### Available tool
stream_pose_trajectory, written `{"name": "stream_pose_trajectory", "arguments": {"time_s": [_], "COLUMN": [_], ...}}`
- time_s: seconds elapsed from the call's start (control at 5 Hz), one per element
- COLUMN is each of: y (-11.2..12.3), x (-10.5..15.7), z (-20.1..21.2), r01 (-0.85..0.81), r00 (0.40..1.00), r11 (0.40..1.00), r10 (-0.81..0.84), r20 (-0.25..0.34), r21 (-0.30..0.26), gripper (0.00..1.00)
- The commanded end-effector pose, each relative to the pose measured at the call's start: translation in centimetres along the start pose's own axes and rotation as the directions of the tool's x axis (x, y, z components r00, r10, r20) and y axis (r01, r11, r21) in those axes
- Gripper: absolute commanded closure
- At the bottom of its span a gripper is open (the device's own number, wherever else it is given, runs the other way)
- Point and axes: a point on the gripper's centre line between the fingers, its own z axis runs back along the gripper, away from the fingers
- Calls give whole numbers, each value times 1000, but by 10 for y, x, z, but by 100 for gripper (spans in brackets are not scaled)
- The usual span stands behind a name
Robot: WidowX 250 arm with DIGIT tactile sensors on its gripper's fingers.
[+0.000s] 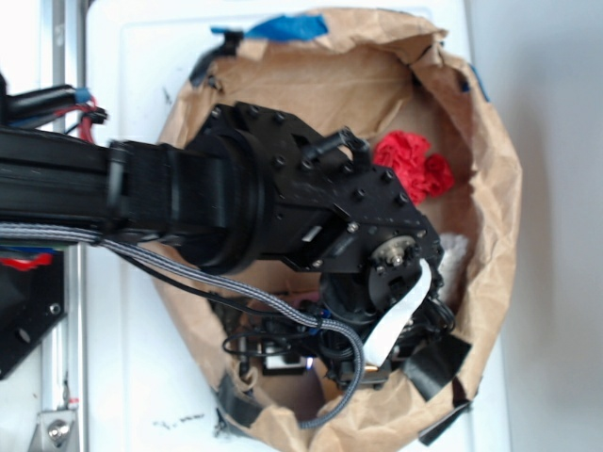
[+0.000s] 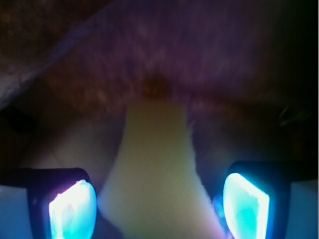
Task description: Grab the green sponge.
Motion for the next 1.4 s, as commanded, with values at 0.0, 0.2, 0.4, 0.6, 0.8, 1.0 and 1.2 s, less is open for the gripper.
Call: {"name": "stream_pose_trajectory", "arguments": {"time_s": [0.0, 0.2, 0.4, 0.6, 0.8, 1.0, 1.2], "y": [-6, -5, -4, -2, 5, 7, 2], "x": [7, 4, 3, 4, -2, -10, -18], "z": [-15, -16, -11, 2, 28, 50, 73], "r01": [32, 8, -6, -26, -98, -175, -304], "r00": [997, 997, 998, 999, 995, 984, 948], "r11": [999, 1000, 1000, 999, 993, 976, 938], "r10": [-31, -7, 7, 27, 99, 179, 316], "r20": [-77, -73, -58, -36, -15, -19, -48], "r21": [13, 13, 16, 29, 73, 132, 165], "gripper": [0, 100, 100, 100, 100, 100, 100]}}
